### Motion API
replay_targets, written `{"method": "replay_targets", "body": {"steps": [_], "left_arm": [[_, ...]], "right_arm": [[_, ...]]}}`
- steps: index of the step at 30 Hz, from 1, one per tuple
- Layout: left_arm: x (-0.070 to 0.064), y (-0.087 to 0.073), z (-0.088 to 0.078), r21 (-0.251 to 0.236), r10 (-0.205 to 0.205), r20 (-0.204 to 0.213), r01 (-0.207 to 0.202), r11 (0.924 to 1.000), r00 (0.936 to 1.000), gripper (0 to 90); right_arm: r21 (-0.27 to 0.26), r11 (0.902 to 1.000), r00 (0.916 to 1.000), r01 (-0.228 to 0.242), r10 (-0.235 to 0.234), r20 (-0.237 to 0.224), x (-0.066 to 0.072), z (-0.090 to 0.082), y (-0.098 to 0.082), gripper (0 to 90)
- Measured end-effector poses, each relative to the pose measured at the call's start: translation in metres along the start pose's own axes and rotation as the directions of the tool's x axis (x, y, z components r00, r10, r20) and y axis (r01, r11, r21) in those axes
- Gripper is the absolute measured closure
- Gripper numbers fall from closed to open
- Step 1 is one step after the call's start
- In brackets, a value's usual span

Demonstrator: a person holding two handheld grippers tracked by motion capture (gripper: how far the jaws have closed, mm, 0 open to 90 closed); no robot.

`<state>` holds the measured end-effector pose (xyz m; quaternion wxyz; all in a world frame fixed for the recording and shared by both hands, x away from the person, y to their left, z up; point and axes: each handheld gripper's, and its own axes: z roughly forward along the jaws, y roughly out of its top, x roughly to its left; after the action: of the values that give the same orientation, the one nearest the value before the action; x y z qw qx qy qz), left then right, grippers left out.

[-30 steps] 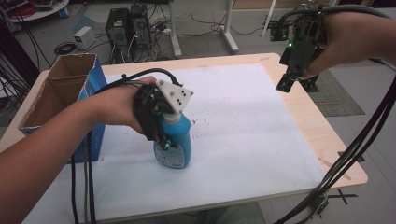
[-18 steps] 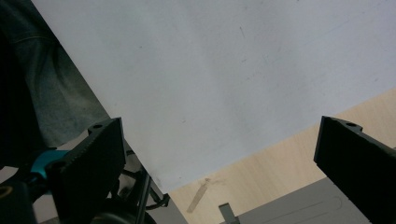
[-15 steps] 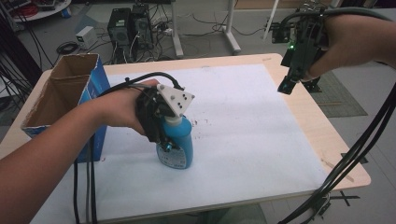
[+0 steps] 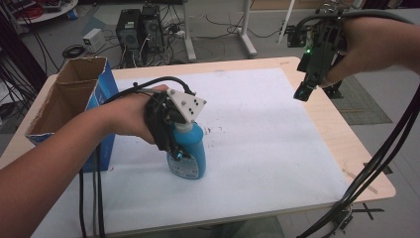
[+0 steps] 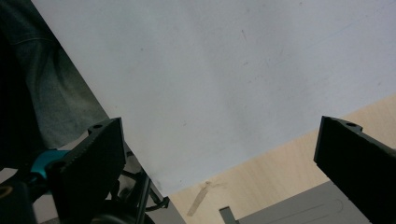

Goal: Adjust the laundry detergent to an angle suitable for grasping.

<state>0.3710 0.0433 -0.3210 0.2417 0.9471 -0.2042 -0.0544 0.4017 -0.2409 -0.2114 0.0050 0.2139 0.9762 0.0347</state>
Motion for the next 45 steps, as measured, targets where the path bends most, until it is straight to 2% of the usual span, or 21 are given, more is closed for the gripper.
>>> {"method": "replay_targets", "body": {"steps": [3,6,19,25,36,45], "left_arm": [[0.001,0.000,0.000,-0.019,-0.034,0.013,0.034,0.9992,0.9993,40.7],[0.002,0.001,0.000,-0.034,-0.042,0.008,0.043,0.9985,0.9991,36.7],[-0.002,0.002,-0.005,-0.013,-0.063,0.001,0.063,0.9979,0.9980,32.8],[-0.004,0.002,-0.007,0.008,-0.070,-0.006,0.070,0.9975,0.9975,29.7],[-0.007,0.004,-0.014,0.005,-0.081,-0.023,0.081,0.9967,0.9965,23.7],[-0.012,0.003,-0.023,0.009,-0.126,-0.046,0.126,0.9919,0.9910,19.1]], "right_arm": [[0.000,1.0000,1.0000,0.002,-0.002,0.001,0.000,0.000,0.000,1.4],[0.003,1.0000,1.0000,-0.001,0.001,0.003,0.000,0.000,-0.001,1.4],[0.004,1.0000,1.0000,-0.003,0.003,0.003,-0.001,0.001,-0.001,1.4],[-0.001,0.9999,0.9999,0.013,-0.013,0.001,-0.001,0.002,0.002,1.4],[-0.004,0.9998,0.9998,0.017,-0.017,-0.004,-0.002,0.004,0.004,1.5],[-0.004,0.9997,0.9997,0.023,-0.023,-0.004,-0.003,0.004,0.006,1.4]]}}
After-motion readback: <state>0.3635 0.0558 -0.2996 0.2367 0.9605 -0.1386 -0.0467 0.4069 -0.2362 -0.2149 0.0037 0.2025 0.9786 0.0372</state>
